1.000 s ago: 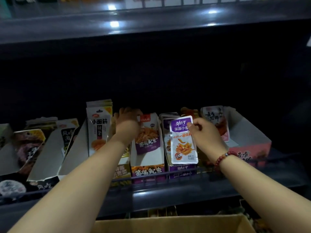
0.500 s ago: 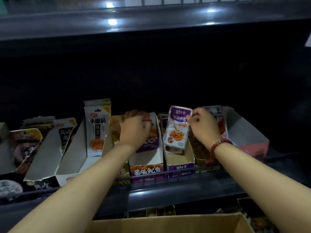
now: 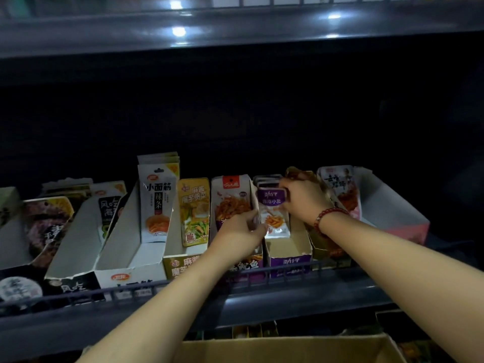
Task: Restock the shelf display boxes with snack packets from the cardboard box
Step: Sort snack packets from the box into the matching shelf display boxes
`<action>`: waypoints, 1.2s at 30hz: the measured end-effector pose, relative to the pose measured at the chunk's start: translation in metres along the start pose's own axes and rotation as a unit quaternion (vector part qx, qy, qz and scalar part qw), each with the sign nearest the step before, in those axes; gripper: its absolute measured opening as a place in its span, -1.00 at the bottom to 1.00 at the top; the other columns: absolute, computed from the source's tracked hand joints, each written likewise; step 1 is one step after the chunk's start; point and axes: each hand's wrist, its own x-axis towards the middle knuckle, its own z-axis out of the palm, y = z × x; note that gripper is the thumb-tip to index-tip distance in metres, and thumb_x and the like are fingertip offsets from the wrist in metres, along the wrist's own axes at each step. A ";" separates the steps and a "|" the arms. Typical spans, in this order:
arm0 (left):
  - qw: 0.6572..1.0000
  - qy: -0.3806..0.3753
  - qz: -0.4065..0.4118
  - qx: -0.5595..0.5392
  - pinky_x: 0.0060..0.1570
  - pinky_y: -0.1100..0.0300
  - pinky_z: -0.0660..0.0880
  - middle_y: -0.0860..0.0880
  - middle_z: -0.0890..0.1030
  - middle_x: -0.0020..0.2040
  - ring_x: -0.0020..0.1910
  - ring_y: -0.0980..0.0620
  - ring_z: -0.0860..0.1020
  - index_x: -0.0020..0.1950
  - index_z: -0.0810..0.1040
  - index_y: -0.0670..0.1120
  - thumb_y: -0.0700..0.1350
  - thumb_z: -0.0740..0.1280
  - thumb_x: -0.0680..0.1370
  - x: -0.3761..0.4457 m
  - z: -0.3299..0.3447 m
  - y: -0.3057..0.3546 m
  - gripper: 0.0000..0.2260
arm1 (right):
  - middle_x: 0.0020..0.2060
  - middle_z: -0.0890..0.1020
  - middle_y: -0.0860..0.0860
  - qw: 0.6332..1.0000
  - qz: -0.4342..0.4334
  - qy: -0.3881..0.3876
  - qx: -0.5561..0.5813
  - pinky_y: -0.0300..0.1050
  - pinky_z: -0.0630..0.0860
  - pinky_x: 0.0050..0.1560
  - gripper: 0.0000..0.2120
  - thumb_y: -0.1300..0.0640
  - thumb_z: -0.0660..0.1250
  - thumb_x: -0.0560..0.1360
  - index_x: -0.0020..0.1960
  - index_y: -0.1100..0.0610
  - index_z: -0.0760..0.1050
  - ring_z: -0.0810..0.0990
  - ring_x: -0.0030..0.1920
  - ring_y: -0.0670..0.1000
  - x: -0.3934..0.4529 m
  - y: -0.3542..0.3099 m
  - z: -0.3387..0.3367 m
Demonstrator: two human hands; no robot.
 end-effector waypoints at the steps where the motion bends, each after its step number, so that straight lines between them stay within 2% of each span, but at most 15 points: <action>1: 1.000 0.000 -0.008 -0.006 -0.51 0.40 0.34 0.02 0.63 -0.14 -0.57 0.28 0.40 0.54 0.24 0.02 0.02 0.23 0.63 0.000 0.000 -0.001 -0.52 | 0.12 0.56 0.07 1.000 0.001 0.003 -0.002 -0.10 0.41 0.11 -0.70 0.12 0.36 0.48 0.20 0.03 0.48 0.48 0.19 0.08 0.002 0.000 0.001; 3: 1.000 -0.004 -0.017 -0.009 -0.46 0.32 0.42 0.08 0.59 -0.21 -0.49 0.19 0.49 0.52 0.27 0.03 0.06 0.23 0.62 0.000 -0.001 -0.001 -0.53 | 0.15 0.54 0.09 1.000 0.007 0.012 -0.005 -0.10 0.45 0.09 -0.68 0.11 0.35 0.48 0.23 0.01 0.47 0.51 0.16 0.10 0.005 0.000 0.004; 5: 0.999 -0.004 -0.031 -0.020 -0.21 0.13 0.56 0.04 0.65 -0.16 -0.23 0.02 0.65 0.52 0.29 0.03 0.09 0.24 0.61 0.001 -0.001 -0.003 -0.52 | 0.18 0.53 0.10 1.000 0.007 0.008 -0.016 -0.08 0.47 0.11 -0.63 0.09 0.34 0.48 0.29 -0.02 0.45 0.51 0.17 0.11 0.006 -0.002 0.007; 6: 0.999 -0.002 -0.038 -0.026 -0.12 0.08 0.58 0.04 0.65 -0.16 -0.14 -0.03 0.67 0.51 0.30 0.03 0.10 0.24 0.61 0.002 0.000 -0.004 -0.52 | 0.20 0.51 0.11 1.000 0.008 0.004 -0.022 -0.07 0.47 0.13 -0.60 0.10 0.33 0.49 0.32 -0.03 0.43 0.50 0.19 0.12 0.006 -0.002 0.007; 8: 0.999 0.000 -0.043 -0.027 -0.07 0.08 0.58 0.07 0.63 -0.16 -0.08 -0.05 0.67 0.50 0.31 0.04 0.10 0.25 0.60 0.003 -0.001 -0.005 -0.52 | 0.23 0.50 0.12 1.000 0.017 0.008 -0.021 -0.07 0.45 0.16 -0.60 0.14 0.29 0.52 0.35 -0.01 0.41 0.47 0.22 0.11 0.005 -0.002 0.005; 12: 0.999 0.000 -0.037 -0.029 -0.06 0.13 0.56 0.12 0.59 -0.12 -0.08 0.00 0.65 0.50 0.32 0.03 0.09 0.27 0.60 0.003 0.000 -0.006 -0.52 | 0.36 0.36 0.05 0.998 0.013 0.042 -0.043 -0.08 0.27 0.29 -0.57 0.15 0.26 0.54 0.40 -0.03 0.34 0.31 0.35 0.09 0.003 -0.003 0.003; 14: 0.999 -0.006 -0.038 -0.024 0.00 0.18 0.55 0.10 0.58 0.04 -0.03 0.05 0.61 0.51 0.30 0.04 0.09 0.32 0.56 0.006 0.001 -0.007 -0.47 | 0.37 0.30 0.03 0.997 -0.004 0.055 -0.053 -0.10 0.22 0.30 -0.53 0.19 0.26 0.52 0.41 -0.04 0.33 0.25 0.36 0.08 0.003 -0.003 0.003; 16: 0.999 -0.020 -0.042 -0.012 0.09 0.13 0.56 0.02 0.57 0.23 0.06 0.02 0.61 0.53 0.26 0.05 0.08 0.38 0.51 0.008 0.002 -0.009 -0.38 | 0.36 0.27 0.04 0.998 -0.001 0.050 -0.032 -0.11 0.24 0.29 -0.52 0.21 0.27 0.52 0.40 -0.04 0.35 0.25 0.34 0.09 0.007 -0.003 0.002; 19: 0.997 -0.057 -0.031 0.031 -0.04 0.19 0.54 0.00 0.55 0.28 0.04 0.02 0.61 0.53 0.24 0.10 0.05 0.37 0.48 0.010 0.002 -0.009 -0.36 | 0.38 0.24 0.02 0.998 0.013 0.024 -0.049 -0.07 0.21 0.31 -0.47 0.19 0.28 0.50 0.42 -0.12 0.31 0.23 0.33 0.11 0.019 0.001 0.004; 21: 0.996 -0.071 -0.025 0.050 -0.08 0.23 0.50 0.01 0.52 0.33 0.04 0.03 0.59 0.54 0.20 0.12 0.06 0.33 0.50 0.010 0.002 -0.010 -0.37 | 0.44 0.19 -0.04 0.994 0.017 0.002 -0.104 -0.01 0.18 0.33 -0.37 0.16 0.28 0.49 0.47 -0.19 0.19 0.18 0.36 0.11 0.030 0.002 0.006; 24: 0.993 -0.099 -0.029 0.052 -0.11 0.22 0.52 0.00 0.50 0.34 -0.08 0.11 0.60 0.57 0.09 0.14 0.07 0.32 0.52 0.010 0.001 -0.012 -0.32 | 0.53 0.08 -0.10 0.988 0.013 -0.038 -0.148 0.04 0.11 0.39 -0.31 0.13 0.25 0.51 0.52 -0.19 0.03 0.05 0.47 0.10 0.047 0.003 0.006; 26: 0.993 -0.108 -0.034 0.039 -0.10 0.21 0.52 -0.03 0.46 0.39 -0.08 0.10 0.61 0.58 0.05 0.13 0.05 0.32 0.54 0.010 0.000 -0.013 -0.31 | 0.53 0.09 -0.10 0.985 0.017 -0.069 -0.157 0.03 0.06 0.41 -0.34 0.11 0.22 0.53 0.53 -0.18 0.02 0.02 0.49 0.08 0.056 0.004 0.005; 30: 0.994 -0.105 -0.034 0.028 0.01 0.21 0.47 -0.03 0.44 0.42 0.18 -0.01 0.55 0.59 0.05 0.12 0.06 0.33 0.55 0.011 0.000 -0.014 -0.32 | 0.49 0.22 -0.02 0.983 0.006 -0.091 -0.161 0.07 0.10 0.39 -0.40 0.07 0.20 0.54 0.51 -0.17 0.08 0.11 0.45 0.12 0.058 0.003 0.001; 32: 0.993 -0.111 -0.035 0.027 0.11 0.16 0.49 -0.02 0.46 0.40 0.19 0.00 0.54 0.58 0.06 0.14 0.08 0.33 0.55 0.013 0.001 -0.016 -0.32 | 0.47 0.27 -0.01 0.985 0.003 -0.082 -0.151 0.09 0.10 0.40 -0.43 0.08 0.21 0.55 0.51 -0.14 0.12 0.13 0.44 0.13 0.055 0.000 -0.002; 36: 0.993 -0.109 -0.033 0.030 0.17 0.07 0.52 -0.03 0.46 0.41 0.14 0.03 0.57 0.56 0.10 0.18 0.12 0.34 0.52 0.016 0.003 -0.020 -0.33 | 0.42 0.34 -0.01 0.990 -0.003 -0.064 -0.122 0.06 0.09 0.37 -0.50 0.04 0.23 0.54 0.45 -0.13 0.22 0.16 0.42 0.11 0.052 -0.001 -0.002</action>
